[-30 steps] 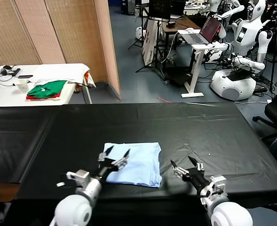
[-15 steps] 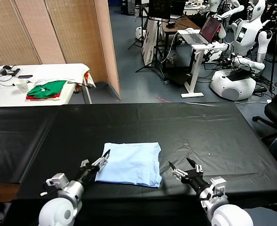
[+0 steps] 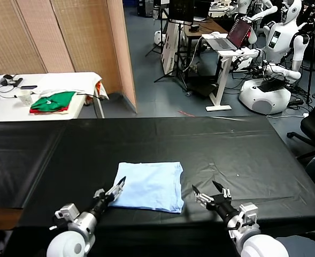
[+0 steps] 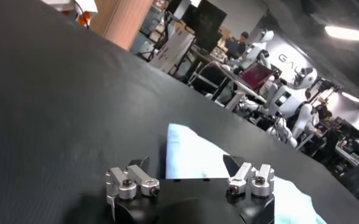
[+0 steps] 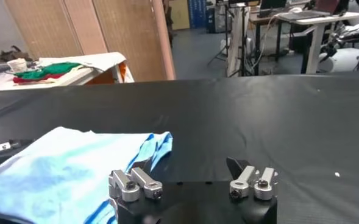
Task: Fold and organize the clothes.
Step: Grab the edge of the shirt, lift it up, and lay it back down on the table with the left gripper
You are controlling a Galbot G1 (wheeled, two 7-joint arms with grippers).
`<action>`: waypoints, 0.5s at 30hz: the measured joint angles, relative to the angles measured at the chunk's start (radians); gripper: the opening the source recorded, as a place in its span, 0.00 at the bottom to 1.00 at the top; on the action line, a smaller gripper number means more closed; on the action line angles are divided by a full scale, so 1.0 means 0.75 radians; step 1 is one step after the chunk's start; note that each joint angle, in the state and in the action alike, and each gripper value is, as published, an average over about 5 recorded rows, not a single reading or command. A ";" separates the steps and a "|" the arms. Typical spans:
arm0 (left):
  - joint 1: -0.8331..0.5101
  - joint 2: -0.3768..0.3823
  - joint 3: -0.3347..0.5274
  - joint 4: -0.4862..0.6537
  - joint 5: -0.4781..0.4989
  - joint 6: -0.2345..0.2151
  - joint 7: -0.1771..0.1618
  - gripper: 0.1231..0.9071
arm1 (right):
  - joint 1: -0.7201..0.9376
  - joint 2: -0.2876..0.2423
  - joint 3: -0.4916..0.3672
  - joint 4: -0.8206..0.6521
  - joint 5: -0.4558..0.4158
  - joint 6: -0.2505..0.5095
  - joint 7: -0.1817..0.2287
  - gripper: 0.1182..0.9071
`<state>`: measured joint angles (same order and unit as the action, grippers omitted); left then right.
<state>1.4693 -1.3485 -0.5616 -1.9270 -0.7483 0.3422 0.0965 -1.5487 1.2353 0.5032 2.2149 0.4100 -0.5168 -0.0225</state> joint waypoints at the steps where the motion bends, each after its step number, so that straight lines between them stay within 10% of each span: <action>1: 0.000 -0.001 0.000 0.000 -0.002 0.001 0.000 0.75 | -0.001 0.002 0.000 0.000 -0.001 0.001 0.000 1.00; 10: -0.003 -0.003 -0.002 -0.004 -0.039 0.021 -0.010 0.10 | -0.010 0.014 0.002 -0.001 -0.014 0.007 0.000 1.00; 15: 0.001 0.027 -0.014 -0.044 0.081 0.019 -0.035 0.06 | -0.018 0.013 0.014 -0.003 -0.022 0.011 0.001 1.00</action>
<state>1.4701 -1.3283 -0.5723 -1.9596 -0.6879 0.3563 0.0705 -1.5625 1.2453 0.5140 2.2123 0.3935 -0.5089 -0.0221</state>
